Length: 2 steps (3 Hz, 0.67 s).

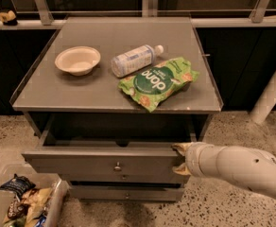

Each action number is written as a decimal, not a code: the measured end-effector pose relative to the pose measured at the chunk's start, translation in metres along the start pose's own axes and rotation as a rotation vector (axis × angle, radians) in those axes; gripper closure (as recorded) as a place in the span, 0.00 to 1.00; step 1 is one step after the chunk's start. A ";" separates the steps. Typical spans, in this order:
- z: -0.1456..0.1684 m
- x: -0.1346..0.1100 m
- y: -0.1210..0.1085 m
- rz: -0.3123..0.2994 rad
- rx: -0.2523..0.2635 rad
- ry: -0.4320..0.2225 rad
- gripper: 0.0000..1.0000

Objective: Open top drawer

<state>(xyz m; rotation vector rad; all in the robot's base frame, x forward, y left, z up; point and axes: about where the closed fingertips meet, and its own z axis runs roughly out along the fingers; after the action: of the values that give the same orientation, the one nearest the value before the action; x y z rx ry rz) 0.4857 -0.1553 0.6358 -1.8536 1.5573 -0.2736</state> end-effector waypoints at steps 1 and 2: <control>-0.005 -0.003 0.022 0.002 -0.001 0.013 1.00; -0.009 -0.004 0.023 0.002 -0.001 0.014 1.00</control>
Offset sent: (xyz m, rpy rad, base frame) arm -0.3933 0.0086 -0.1702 -0.1601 0.0194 -0.1752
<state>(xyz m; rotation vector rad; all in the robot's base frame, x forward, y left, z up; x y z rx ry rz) 0.4618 -0.1554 0.6294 -1.8545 1.5692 -0.2854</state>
